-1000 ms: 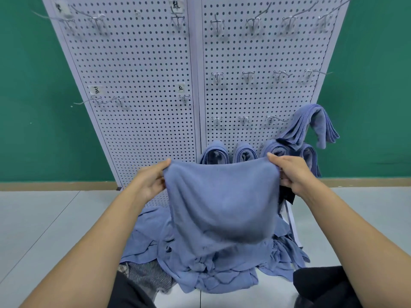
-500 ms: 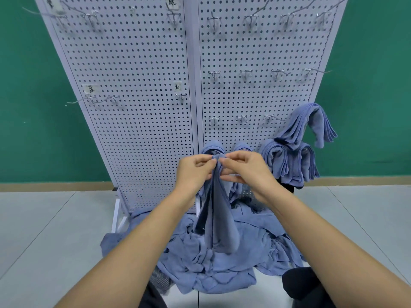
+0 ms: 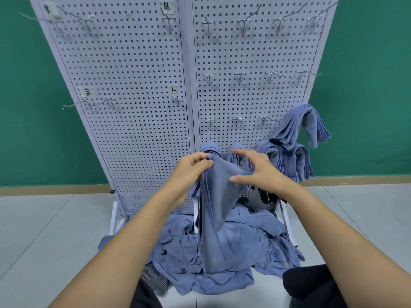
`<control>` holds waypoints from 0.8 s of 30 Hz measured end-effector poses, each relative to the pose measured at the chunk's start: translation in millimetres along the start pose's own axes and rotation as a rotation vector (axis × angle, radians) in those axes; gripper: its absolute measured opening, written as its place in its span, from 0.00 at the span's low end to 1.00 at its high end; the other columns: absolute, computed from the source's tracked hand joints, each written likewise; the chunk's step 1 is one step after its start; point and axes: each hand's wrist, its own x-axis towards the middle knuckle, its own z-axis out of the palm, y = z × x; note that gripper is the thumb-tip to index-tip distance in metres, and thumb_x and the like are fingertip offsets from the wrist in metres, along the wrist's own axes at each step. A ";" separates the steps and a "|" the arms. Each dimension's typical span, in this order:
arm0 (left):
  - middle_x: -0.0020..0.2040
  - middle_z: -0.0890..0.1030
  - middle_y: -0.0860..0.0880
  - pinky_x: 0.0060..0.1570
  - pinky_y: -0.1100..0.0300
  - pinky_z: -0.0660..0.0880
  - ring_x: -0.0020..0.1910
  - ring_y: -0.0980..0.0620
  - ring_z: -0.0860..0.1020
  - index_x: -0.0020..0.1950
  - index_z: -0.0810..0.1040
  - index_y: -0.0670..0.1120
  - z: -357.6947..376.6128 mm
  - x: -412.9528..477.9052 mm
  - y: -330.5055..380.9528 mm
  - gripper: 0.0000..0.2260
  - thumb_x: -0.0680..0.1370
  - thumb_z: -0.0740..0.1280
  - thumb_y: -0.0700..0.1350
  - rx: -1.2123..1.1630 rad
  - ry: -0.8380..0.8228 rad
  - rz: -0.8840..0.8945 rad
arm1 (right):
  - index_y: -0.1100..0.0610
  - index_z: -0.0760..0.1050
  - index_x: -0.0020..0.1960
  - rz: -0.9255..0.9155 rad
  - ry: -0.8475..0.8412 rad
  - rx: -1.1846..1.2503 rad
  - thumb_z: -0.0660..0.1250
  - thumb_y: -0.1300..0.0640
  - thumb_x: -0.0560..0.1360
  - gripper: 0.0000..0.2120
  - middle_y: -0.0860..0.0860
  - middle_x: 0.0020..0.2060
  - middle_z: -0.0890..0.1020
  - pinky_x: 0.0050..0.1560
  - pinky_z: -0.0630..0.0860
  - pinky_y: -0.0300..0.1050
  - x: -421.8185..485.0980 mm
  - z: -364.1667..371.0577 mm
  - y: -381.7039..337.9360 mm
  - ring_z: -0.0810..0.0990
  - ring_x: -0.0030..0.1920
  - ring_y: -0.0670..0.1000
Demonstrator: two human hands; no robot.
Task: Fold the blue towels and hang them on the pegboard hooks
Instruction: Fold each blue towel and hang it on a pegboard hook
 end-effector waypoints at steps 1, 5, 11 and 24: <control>0.45 0.79 0.46 0.48 0.56 0.69 0.44 0.52 0.74 0.48 0.80 0.45 -2.3 -0.6 0.1 0.07 0.79 0.63 0.39 0.010 -0.010 -0.003 | 0.45 0.71 0.64 0.037 -0.057 0.019 0.76 0.48 0.68 0.27 0.43 0.61 0.72 0.65 0.64 0.46 1.3 1.3 4.2 0.64 0.65 0.45; 0.43 0.78 0.48 0.48 0.57 0.71 0.44 0.53 0.74 0.43 0.79 0.45 -17.0 1.6 -4.2 0.08 0.79 0.61 0.40 0.118 0.043 -0.040 | 0.53 0.75 0.37 0.021 0.040 0.141 0.76 0.54 0.69 0.10 0.46 0.33 0.77 0.40 0.71 0.42 4.5 6.2 2.9 0.73 0.36 0.44; 0.34 0.76 0.53 0.37 0.66 0.69 0.33 0.58 0.74 0.36 0.75 0.47 -24.9 1.2 -7.8 0.12 0.78 0.61 0.38 0.240 0.087 -0.096 | 0.53 0.77 0.39 -0.006 0.150 0.112 0.75 0.54 0.70 0.08 0.45 0.34 0.79 0.41 0.72 0.39 3.0 6.6 -4.8 0.76 0.38 0.44; 0.35 0.78 0.52 0.37 0.69 0.72 0.34 0.59 0.74 0.46 0.81 0.43 -2.9 6.1 -16.5 0.02 0.75 0.71 0.39 0.298 0.081 0.037 | 0.51 0.75 0.40 -0.008 0.127 0.076 0.74 0.54 0.70 0.08 0.48 0.39 0.80 0.41 0.72 0.41 -8.7 -4.1 4.0 0.77 0.41 0.47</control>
